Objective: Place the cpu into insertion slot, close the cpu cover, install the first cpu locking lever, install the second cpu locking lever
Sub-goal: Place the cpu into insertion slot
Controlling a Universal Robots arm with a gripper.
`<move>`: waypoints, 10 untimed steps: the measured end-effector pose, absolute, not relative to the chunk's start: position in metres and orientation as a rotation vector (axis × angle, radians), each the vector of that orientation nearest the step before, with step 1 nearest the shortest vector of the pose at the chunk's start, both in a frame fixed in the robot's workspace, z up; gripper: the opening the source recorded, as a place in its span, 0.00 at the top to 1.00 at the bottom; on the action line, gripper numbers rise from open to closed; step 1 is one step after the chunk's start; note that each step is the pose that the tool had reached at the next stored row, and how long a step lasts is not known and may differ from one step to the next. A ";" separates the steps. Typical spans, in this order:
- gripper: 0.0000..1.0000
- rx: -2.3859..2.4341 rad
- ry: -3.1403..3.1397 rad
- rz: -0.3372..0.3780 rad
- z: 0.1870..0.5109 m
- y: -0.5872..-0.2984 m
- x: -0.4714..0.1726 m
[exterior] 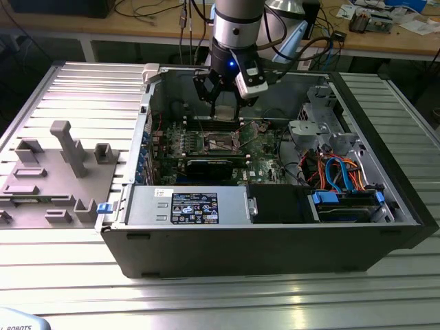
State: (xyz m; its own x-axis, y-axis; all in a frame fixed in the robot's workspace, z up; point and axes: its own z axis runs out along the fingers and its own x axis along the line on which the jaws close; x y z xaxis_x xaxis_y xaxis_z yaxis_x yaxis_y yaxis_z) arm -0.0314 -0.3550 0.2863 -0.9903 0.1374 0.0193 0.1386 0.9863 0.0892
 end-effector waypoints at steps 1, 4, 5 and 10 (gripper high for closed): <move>0.45 -0.222 -3.118 -0.142 0.286 -0.355 -0.031; 0.45 -0.235 -3.117 -0.142 0.286 -0.355 -0.031; 0.45 -0.238 -3.117 -0.142 0.286 -0.355 -0.031; 0.45 -0.251 -3.116 -0.142 0.286 -0.355 -0.031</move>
State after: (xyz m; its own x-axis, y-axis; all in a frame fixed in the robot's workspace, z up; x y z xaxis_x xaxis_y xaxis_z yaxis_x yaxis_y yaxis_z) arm -0.0314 -0.3550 0.2861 -0.9871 0.1592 0.0193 0.1603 0.9830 0.0892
